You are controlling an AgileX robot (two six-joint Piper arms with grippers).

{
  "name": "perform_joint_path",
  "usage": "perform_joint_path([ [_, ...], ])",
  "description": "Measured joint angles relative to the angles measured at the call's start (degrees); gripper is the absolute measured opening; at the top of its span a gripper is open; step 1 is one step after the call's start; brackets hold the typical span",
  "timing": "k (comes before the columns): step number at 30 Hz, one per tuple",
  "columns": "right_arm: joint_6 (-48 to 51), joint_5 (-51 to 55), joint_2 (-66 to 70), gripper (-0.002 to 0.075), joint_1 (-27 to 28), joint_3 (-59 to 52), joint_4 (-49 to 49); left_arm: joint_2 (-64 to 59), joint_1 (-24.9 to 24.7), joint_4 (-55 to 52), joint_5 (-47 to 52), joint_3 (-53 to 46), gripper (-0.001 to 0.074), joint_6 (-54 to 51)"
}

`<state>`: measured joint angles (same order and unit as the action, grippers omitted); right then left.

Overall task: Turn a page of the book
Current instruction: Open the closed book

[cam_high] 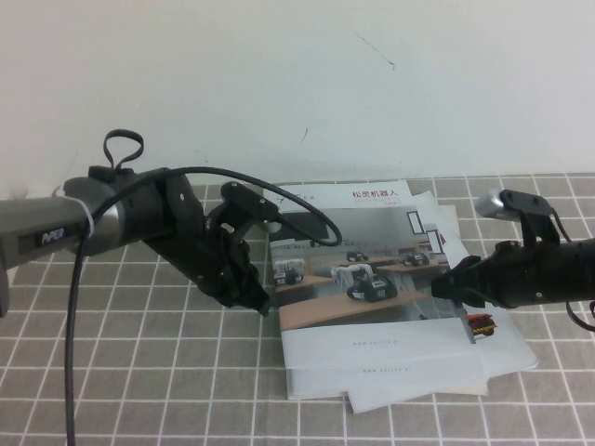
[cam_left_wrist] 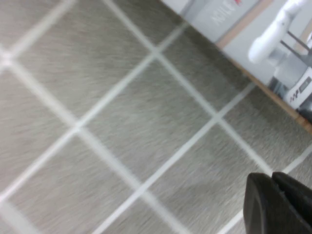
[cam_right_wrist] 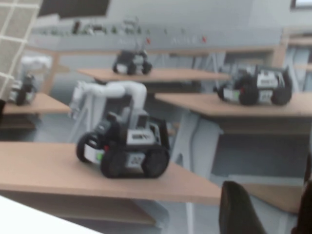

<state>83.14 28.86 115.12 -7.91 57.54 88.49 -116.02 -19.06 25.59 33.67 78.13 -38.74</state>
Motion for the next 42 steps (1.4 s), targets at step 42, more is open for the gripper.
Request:
perform_joint_path([
  [42, 2.81, 4.34, 1.28, 0.0305, 0.0, 0.22, 4.78, -2.44, -0.37, 14.46, -0.16, 0.0, -0.0004, -7.45],
])
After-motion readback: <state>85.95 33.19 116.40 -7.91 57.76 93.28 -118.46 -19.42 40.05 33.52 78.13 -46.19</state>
